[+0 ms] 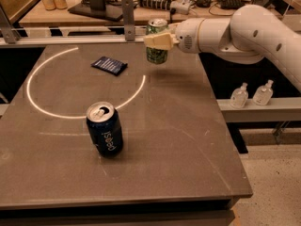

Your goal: Move green can near rxbar blueberry

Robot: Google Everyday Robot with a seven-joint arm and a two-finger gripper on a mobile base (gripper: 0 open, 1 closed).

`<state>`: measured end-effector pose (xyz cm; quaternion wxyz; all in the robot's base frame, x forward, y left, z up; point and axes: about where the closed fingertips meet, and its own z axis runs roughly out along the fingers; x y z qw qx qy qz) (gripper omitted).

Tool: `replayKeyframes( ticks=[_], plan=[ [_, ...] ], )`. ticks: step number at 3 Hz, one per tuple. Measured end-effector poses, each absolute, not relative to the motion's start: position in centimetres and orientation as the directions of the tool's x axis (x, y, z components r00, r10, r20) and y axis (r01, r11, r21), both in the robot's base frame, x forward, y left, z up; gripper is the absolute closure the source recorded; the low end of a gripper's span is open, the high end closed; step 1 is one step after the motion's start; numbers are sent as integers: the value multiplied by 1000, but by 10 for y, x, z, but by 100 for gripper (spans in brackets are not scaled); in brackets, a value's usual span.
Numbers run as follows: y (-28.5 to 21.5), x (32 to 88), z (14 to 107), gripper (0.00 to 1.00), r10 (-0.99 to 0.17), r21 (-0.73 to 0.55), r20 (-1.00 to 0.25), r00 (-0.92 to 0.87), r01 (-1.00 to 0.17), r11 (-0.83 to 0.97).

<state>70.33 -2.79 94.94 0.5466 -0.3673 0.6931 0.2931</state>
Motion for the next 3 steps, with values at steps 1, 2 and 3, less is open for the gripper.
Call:
replayKeyframes(
  ticks=[1,2,3],
  plan=[
    [-4,713,933,100,-187,17,-972,-139,-843,538],
    [14,716,911,83,-190,40,-968,-161,-853,520],
    [28,725,899,59,-177,55,-970,-167,-858,510]
  ],
)
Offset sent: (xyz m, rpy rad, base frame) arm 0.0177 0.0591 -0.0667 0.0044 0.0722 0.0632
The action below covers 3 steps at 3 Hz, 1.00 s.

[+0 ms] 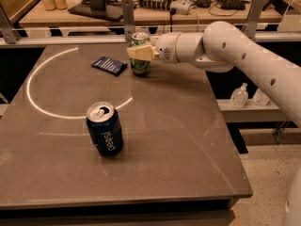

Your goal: Move green can near rxbar blueberry

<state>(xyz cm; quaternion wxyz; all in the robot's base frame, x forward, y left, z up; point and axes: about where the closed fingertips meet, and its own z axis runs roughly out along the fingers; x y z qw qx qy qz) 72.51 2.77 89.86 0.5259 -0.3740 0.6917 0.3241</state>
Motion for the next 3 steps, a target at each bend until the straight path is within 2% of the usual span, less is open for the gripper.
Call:
replayKeyframes(
  ticks=[1,2,3],
  plan=[
    [42,731,901,37,-161,57,-974,-162,-857,512],
    [41,728,898,5,-188,20,-973,-132,-862,506],
    [36,722,895,0,-217,-16,-970,-109,-864,503]
  ],
)
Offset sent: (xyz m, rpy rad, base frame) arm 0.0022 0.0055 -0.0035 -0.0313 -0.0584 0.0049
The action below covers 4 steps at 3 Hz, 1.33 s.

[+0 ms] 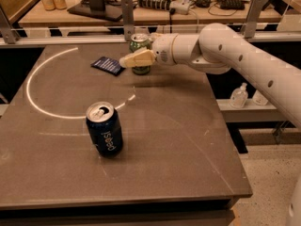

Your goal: Move green can near rxbar blueberry

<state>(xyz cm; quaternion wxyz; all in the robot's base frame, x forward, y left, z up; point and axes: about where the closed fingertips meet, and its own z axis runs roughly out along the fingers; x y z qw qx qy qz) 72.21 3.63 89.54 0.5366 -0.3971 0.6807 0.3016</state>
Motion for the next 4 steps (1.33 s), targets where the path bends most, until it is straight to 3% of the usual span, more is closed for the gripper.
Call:
replayKeyframes(
  ticks=[1,2,4],
  plan=[
    [6,703,886,0,-238,-22,-963,-126,-844,536],
    [-65,669,873,0,-263,-30,-950,-166,-792,609],
    [-94,661,870,0,-261,-29,-948,-183,-767,641]
  ],
)
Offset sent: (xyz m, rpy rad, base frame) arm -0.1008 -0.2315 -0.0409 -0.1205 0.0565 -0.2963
